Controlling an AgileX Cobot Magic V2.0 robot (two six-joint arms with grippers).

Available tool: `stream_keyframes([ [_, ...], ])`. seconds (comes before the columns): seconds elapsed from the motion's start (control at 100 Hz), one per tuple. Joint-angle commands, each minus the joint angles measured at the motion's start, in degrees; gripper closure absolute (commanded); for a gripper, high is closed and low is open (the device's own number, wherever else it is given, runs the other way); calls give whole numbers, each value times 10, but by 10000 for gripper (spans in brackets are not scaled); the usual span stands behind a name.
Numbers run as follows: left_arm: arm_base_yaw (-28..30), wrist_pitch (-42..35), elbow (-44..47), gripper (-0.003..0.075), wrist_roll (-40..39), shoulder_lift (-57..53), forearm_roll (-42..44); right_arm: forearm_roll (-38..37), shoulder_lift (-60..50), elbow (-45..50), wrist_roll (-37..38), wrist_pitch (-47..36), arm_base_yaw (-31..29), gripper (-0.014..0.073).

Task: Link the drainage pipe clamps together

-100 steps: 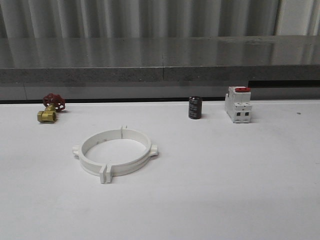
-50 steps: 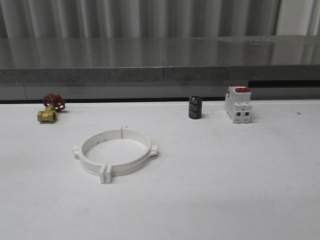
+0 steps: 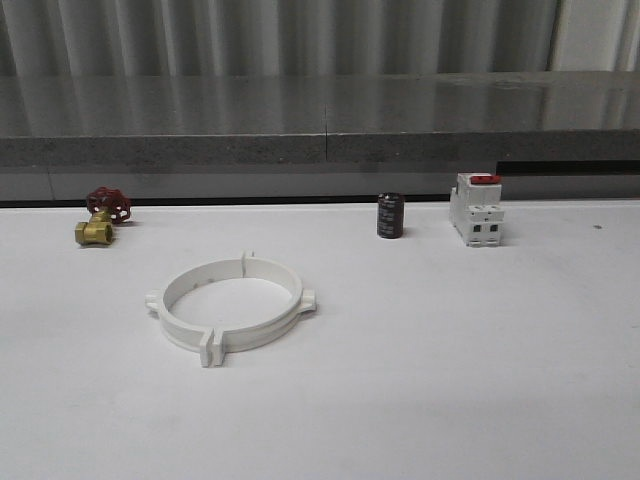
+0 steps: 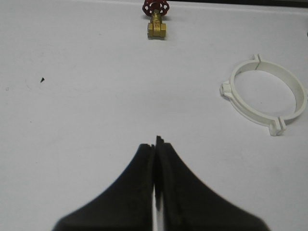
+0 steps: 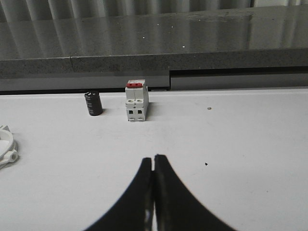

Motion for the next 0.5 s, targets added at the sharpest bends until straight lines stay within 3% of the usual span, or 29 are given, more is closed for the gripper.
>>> stream_keyframes([
  [0.0,1,-85,-6,741,-1,-9,10,2,-11,-12,-5,-48,-2,661],
  [0.28,1,-260,131,741,-1,-147,46,2,-11,-12,-5,-48,-2,661],
  [0.49,1,-317,226,741,-22,-236,48,2,-11,-12,-5,-48,-2,661],
])
